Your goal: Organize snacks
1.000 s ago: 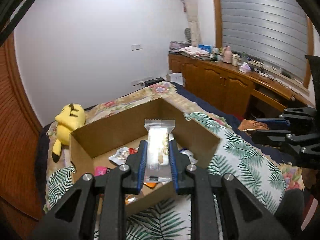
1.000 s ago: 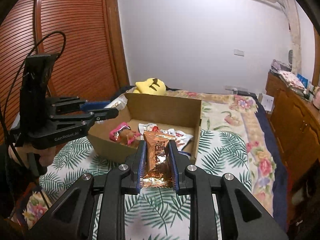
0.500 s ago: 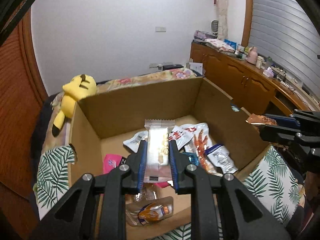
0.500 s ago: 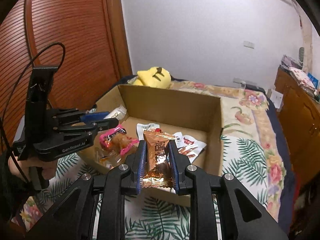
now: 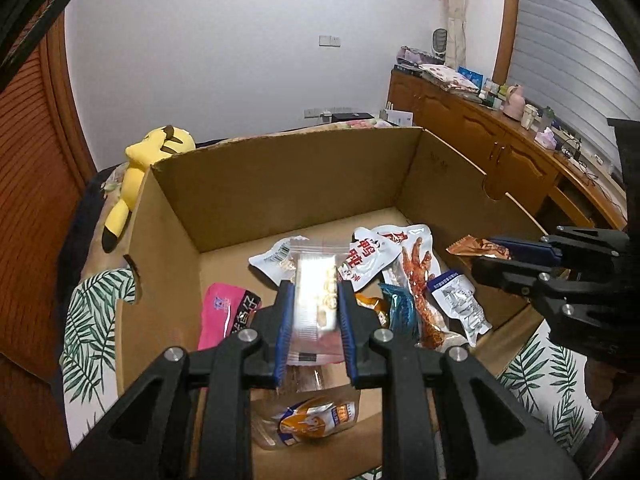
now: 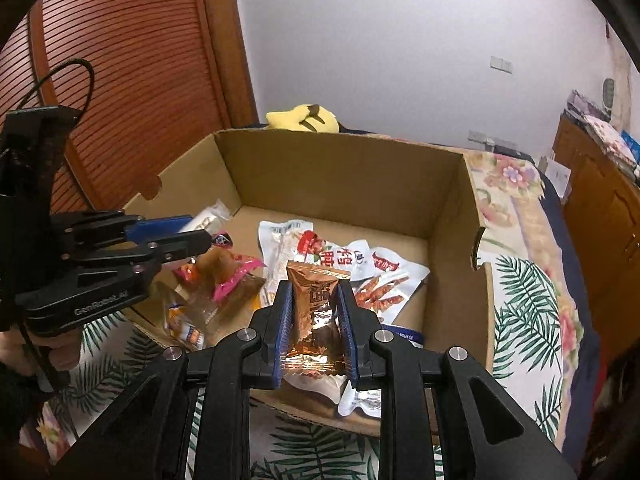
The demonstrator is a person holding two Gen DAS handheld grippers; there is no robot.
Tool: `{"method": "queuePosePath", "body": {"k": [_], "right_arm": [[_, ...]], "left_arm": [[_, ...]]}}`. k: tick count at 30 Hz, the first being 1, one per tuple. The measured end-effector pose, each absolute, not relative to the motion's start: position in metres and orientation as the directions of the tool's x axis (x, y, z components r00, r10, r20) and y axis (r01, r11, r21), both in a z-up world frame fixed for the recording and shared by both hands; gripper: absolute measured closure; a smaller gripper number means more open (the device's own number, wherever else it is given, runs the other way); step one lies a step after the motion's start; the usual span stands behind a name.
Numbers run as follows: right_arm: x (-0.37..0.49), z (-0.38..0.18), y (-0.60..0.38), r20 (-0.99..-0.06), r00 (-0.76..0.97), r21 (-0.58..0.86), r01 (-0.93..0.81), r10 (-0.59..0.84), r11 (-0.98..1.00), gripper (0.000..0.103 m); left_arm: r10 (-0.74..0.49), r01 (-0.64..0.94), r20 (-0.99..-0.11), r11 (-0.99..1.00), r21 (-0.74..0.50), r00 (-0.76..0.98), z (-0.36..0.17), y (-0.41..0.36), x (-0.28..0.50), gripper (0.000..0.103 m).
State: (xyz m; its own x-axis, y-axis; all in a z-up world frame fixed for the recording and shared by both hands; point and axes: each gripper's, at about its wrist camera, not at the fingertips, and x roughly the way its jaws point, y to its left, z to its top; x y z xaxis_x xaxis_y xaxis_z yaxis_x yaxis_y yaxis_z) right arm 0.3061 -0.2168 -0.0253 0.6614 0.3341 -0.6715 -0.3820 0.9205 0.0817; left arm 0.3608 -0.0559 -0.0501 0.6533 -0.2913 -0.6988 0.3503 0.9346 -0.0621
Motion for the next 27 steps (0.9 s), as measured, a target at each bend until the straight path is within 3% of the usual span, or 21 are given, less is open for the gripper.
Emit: {"method": "queuePosePath", "body": {"k": [2, 6, 9, 12, 27], "right_arm": [[0.308, -0.028, -0.217, -0.678, 0.657, 0.084, -0.377, 0.330, 0.923, 0.082], [0.312, -0.030, -0.218, -0.682, 0.650, 0.102, -0.368, 0.334, 0.924, 0.078], [0.311, -0.029, -0.220, -0.681, 0.650, 0.111, -0.365, 0.338, 0.924, 0.074], [0.310, -0.027, -0.223, -0.677, 0.658, 0.113, -0.350, 0.330, 0.930, 0.057], [0.220, 0.018, -0.253, -0.578, 0.746, 0.135, -0.314, 0.332, 0.940, 0.056]], "left_arm": [[-0.282, 0.342, -0.699, 0.938, -0.057, 0.657, -0.050, -0.055, 0.360, 0.080], [-0.279, 0.328, -0.690, 0.943, -0.064, 0.668, -0.046, -0.052, 0.357, 0.052], [-0.275, 0.324, -0.688, 0.944, -0.062, 0.671, -0.042, -0.050, 0.353, 0.052], [-0.260, 0.316, -0.686, 0.948, -0.046, 0.679, -0.036, -0.048, 0.345, 0.051], [-0.223, 0.281, -0.604, 0.960, 0.002, 0.765, 0.013, -0.035, 0.268, 0.037]]}}
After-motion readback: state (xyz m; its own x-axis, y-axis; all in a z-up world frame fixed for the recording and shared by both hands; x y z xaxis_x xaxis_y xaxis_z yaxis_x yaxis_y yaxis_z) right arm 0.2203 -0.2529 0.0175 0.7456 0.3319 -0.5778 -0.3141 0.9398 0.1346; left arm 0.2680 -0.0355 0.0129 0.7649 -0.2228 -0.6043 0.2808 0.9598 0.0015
